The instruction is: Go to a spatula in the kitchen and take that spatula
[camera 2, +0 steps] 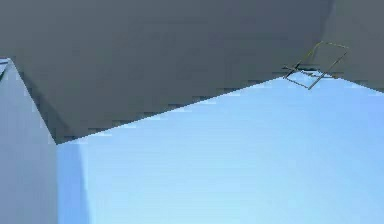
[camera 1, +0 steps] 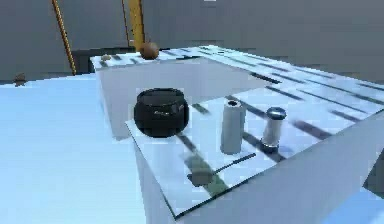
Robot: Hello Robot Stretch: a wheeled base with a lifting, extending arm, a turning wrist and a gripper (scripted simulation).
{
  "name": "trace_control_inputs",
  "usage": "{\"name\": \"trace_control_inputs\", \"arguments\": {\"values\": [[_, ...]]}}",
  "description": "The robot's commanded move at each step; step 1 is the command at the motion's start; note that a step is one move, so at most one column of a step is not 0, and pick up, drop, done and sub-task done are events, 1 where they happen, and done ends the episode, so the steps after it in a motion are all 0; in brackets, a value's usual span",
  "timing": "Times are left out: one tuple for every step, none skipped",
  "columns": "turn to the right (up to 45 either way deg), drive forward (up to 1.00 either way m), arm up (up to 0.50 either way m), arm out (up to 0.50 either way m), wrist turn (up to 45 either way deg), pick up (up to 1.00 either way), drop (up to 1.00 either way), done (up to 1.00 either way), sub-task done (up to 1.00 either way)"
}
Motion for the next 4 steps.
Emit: {"name": "trace_control_inputs", "arguments": {"values": [[45.0,0.00,0.00,0.00,0.0,0.00,0.00,0.00,0.00],[45.0,0.00,0.00,0.00,0.0,0.00,0.00,0.00,0.00],[18.0,0.00,0.00,0.00,0.0,0.00,0.00,0.00,0.00],[0.0,0.25,0.00,0.00,0.0,0.00,0.00,0.00,0.00]]}}
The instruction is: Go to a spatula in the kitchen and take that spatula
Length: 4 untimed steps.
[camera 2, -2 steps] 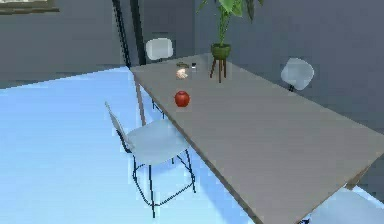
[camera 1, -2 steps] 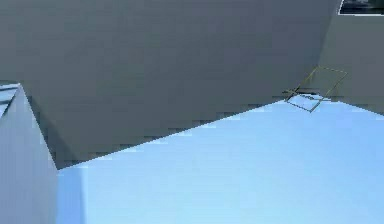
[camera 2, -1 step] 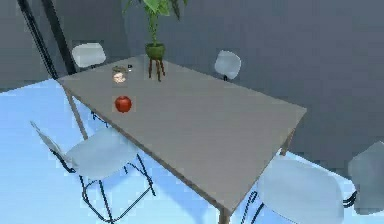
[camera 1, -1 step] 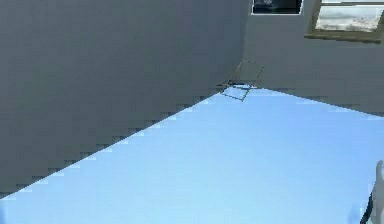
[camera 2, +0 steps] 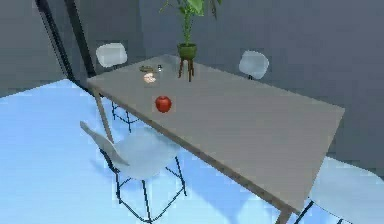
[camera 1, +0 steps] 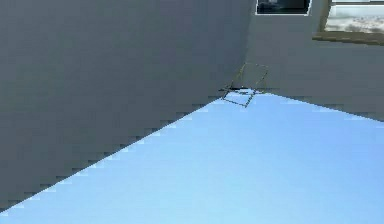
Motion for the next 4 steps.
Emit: {"name": "trace_control_inputs", "arguments": {"values": [[45.0,0.00,0.00,0.00,0.0,0.00,0.00,0.00,0.00],[45.0,0.00,0.00,0.00,0.0,0.00,0.00,0.00,0.00],[45.0,0.00,0.00,0.00,0.0,0.00,0.00,0.00,0.00],[15.0,0.00,0.00,0.00,0.0,0.00,0.00,0.00,0.00]]}}
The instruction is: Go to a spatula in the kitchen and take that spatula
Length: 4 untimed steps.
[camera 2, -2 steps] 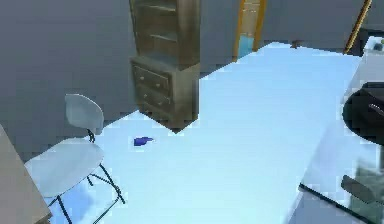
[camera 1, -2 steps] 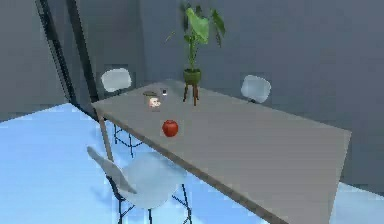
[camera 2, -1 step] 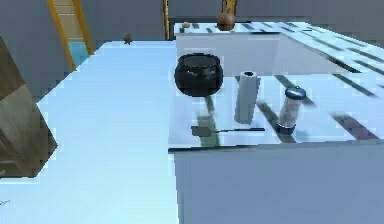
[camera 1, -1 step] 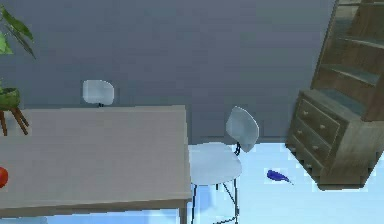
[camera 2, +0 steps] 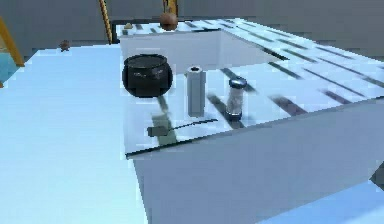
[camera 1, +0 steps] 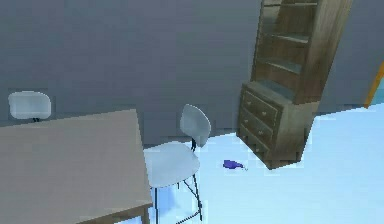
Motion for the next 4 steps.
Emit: {"name": "trace_control_inputs", "arguments": {"values": [[0.0,0.00,0.50,0.00,0.0,0.00,0.00,0.00,0.00],[0.0,0.00,0.38,0.00,0.0,0.00,0.00,0.00,0.00],[0.0,0.00,0.00,0.32,0.0,0.00,0.00,0.00,0.00],[0.0,0.00,0.00,0.00,45.0,0.00,0.00,0.00,0.00]]}}
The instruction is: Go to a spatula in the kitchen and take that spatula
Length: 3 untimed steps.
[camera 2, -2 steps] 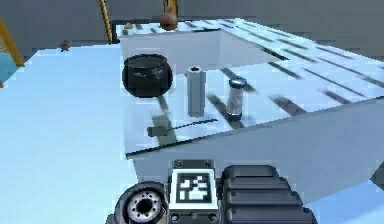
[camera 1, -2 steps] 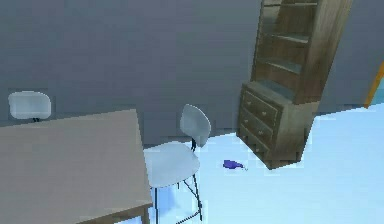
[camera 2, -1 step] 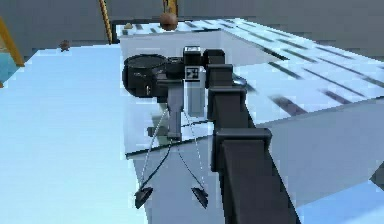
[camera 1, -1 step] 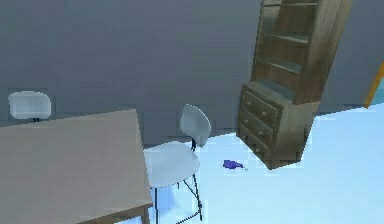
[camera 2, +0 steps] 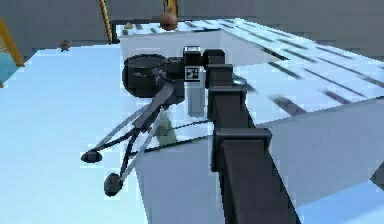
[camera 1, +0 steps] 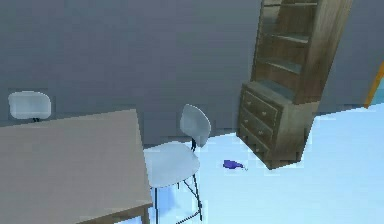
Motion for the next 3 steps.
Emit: {"name": "trace_control_inputs", "arguments": {"values": [[0.0,0.00,0.00,0.00,45.0,0.00,0.00,0.00,0.00],[0.0,0.00,0.00,0.00,45.0,0.00,0.00,0.00,0.00],[0.0,0.00,0.00,0.00,3.0,0.00,0.00,0.00,0.00]]}}
